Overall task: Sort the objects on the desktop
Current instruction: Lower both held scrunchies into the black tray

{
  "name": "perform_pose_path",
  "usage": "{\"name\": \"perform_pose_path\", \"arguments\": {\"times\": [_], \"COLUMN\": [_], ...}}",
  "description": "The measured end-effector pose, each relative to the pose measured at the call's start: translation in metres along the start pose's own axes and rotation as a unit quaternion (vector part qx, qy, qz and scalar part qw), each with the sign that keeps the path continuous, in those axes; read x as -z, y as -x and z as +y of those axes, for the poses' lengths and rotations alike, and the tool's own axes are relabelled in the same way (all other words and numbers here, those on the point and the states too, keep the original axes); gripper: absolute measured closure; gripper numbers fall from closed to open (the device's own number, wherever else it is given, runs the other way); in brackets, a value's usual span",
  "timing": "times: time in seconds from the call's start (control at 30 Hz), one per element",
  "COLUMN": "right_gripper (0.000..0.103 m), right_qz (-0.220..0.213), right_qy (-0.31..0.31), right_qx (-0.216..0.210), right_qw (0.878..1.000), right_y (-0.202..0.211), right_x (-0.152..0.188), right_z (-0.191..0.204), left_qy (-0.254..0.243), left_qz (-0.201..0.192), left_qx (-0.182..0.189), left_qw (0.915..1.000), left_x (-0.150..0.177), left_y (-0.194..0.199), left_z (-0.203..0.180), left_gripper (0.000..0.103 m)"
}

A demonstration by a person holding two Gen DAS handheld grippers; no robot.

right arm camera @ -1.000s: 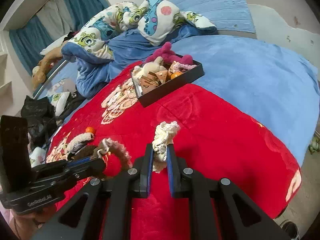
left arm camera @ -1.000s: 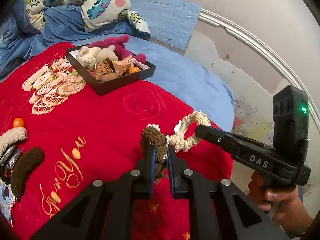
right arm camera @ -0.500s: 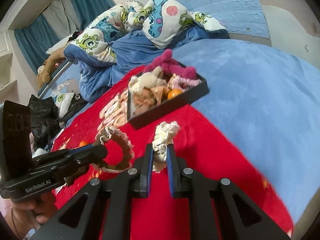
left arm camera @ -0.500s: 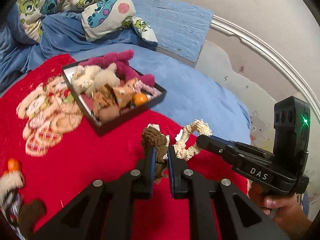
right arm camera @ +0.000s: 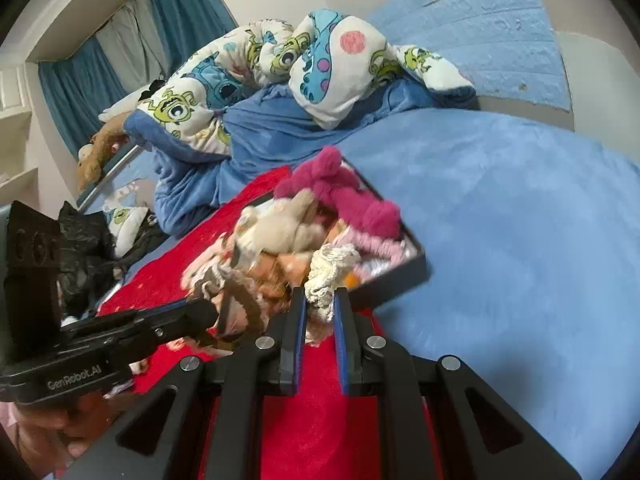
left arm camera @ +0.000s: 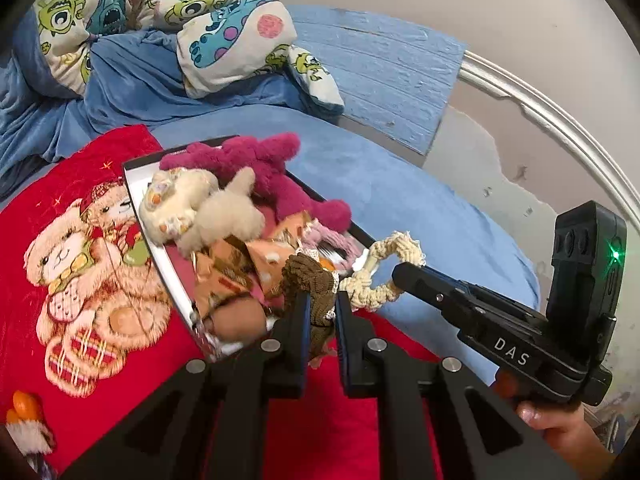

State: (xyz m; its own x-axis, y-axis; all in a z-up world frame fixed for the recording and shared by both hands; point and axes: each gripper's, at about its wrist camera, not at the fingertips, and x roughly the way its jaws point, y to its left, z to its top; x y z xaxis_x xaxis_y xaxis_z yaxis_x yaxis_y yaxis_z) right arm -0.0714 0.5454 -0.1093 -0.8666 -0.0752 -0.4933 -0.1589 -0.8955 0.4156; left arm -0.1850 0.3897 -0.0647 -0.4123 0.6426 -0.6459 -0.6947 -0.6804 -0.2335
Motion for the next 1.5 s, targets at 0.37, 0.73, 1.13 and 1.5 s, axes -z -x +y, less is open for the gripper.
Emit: {"name": "perform_pose_path", "arguments": {"times": [0.37,0.73,1.13,1.5], "right_gripper": [0.090,0.090,0.091,0.092], "right_qz": [-0.004,0.010,-0.021,-0.031], "right_qy": [0.023,0.019,0.019,0.018], "right_qx": [0.012,0.040,0.046,0.049], "right_qw": [1.000,0.999,0.999,0.998], "right_y": [-0.041,-0.071,-0.068,-0.066], "right_x": [-0.026,-0.021,-0.006,-0.004], "right_z": [-0.007,-0.021,-0.029,-0.029], "left_qy": [0.005,0.032,0.024,0.027], "left_qz": [-0.021,0.004,0.008,0.004], "left_qx": [-0.025,-0.050,-0.062,-0.070], "left_qw": [0.9995,0.9982,0.9978,0.9972], "left_x": [-0.031,-0.016,-0.006,-0.007], "left_y": [-0.023,-0.048,-0.050,-0.055], "left_z": [0.018,0.030,0.028,0.027], "left_gripper": [0.091,0.091,0.091,0.091]}}
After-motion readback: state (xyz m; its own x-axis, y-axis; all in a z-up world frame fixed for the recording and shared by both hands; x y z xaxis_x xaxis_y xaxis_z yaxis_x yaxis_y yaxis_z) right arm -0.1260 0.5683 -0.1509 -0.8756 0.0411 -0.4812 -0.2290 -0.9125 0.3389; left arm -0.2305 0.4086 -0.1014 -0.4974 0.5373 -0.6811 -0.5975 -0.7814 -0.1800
